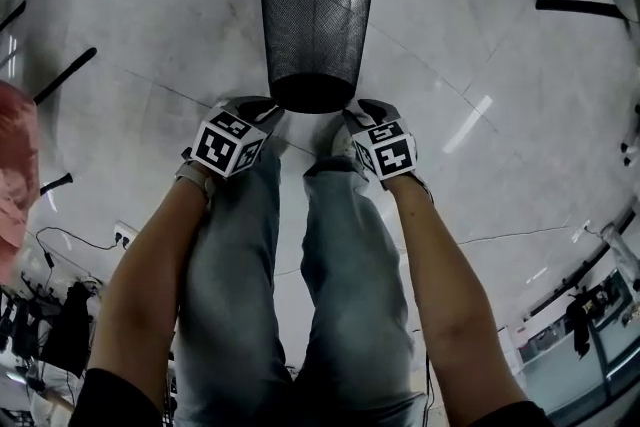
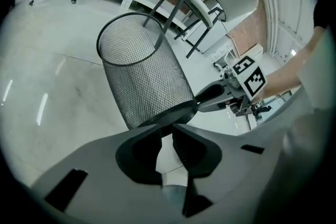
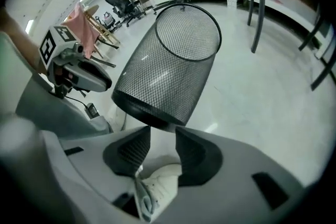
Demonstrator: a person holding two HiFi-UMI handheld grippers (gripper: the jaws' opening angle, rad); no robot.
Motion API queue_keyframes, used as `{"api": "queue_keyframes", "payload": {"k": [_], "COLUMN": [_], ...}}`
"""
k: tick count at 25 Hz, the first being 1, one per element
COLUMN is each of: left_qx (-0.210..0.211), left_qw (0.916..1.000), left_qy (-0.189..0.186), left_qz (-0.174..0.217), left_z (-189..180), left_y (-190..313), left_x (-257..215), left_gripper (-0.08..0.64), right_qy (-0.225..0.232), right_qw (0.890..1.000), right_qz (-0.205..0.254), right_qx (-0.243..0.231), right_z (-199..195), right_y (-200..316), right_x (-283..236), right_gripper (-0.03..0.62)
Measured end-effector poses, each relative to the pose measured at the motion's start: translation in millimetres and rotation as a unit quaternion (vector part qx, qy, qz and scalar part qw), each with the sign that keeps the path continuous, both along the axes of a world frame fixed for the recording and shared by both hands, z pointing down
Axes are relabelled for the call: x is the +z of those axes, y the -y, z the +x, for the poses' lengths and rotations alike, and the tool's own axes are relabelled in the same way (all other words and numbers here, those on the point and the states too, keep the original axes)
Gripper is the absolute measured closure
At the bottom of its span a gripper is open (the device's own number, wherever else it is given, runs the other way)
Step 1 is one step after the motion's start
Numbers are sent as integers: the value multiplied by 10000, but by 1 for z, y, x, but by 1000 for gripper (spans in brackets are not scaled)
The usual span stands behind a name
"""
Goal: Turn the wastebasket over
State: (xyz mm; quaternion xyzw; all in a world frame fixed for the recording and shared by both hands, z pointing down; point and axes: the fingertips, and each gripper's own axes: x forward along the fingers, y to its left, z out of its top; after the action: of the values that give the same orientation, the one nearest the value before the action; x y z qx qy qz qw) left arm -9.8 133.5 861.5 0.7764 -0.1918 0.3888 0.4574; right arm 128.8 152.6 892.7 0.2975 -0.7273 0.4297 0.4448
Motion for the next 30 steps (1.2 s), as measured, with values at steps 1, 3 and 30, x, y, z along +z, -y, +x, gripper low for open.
{"api": "queue_keyframes", "payload": {"k": [1,3,30], "left_qx": [-37,-152,-2353], "left_qw": [10000,9999,9718], "left_qy": [-10,-15,105], "left_qz": [18,51,77], "left_z": [-1,-4,-34], "left_y": [3,8,-9], "left_x": [-1,-5,-89], "left_gripper": [489,489,489], "right_qy": [24,60,523], "right_qw": [10000,9999,9425], "right_qz": [-25,-6,1068], "right_qx": [59,109,-3123], "right_z": [1,2,-86], "right_y": [1,7,241], "right_x": [-1,-5,-68], "right_gripper": [442,442,235]}}
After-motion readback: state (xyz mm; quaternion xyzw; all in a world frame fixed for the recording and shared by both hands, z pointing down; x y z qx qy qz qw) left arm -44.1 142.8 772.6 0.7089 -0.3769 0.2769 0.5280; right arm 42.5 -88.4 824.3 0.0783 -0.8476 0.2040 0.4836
